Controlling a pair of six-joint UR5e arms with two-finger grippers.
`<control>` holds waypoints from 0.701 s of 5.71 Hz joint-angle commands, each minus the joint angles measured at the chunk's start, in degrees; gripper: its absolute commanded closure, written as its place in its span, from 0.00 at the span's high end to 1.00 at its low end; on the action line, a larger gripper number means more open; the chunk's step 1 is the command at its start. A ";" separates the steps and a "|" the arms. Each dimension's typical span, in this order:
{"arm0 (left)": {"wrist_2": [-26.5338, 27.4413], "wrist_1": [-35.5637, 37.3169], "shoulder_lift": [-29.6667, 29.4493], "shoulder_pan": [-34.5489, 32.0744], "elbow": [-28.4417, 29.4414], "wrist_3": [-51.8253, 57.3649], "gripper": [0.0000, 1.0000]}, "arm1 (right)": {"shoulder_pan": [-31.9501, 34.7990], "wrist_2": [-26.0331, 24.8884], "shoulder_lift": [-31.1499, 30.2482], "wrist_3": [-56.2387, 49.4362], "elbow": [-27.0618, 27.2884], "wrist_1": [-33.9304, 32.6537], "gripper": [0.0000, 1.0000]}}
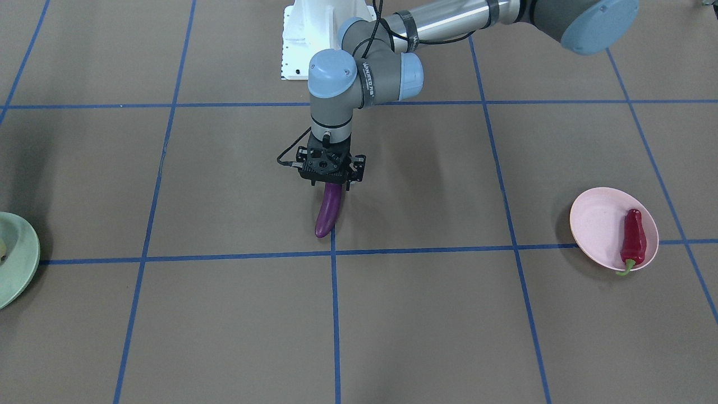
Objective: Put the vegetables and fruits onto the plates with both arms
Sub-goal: 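Grasp the purple eggplant with the left gripper and lift it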
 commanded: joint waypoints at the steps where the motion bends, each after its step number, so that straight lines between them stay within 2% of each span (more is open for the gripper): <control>1: -0.16 -0.04 -0.03 0.06 0.16 0.30 0.00 | 4.99 5.97 -0.27 -0.25 3.10 -0.39 1.00; 2: -0.34 0.23 -0.11 -0.38 -0.71 0.21 0.00 | 7.10 5.99 -2.10 -0.52 6.00 -0.40 1.00; 3: -0.52 0.75 0.32 -2.90 -3.93 0.30 0.00 | 7.21 5.73 -6.73 -2.00 9.43 -0.22 1.00; 4: -3.39 0.84 3.89 -7.19 -7.01 0.38 0.00 | 7.56 5.38 -13.13 -7.49 13.29 -0.05 1.00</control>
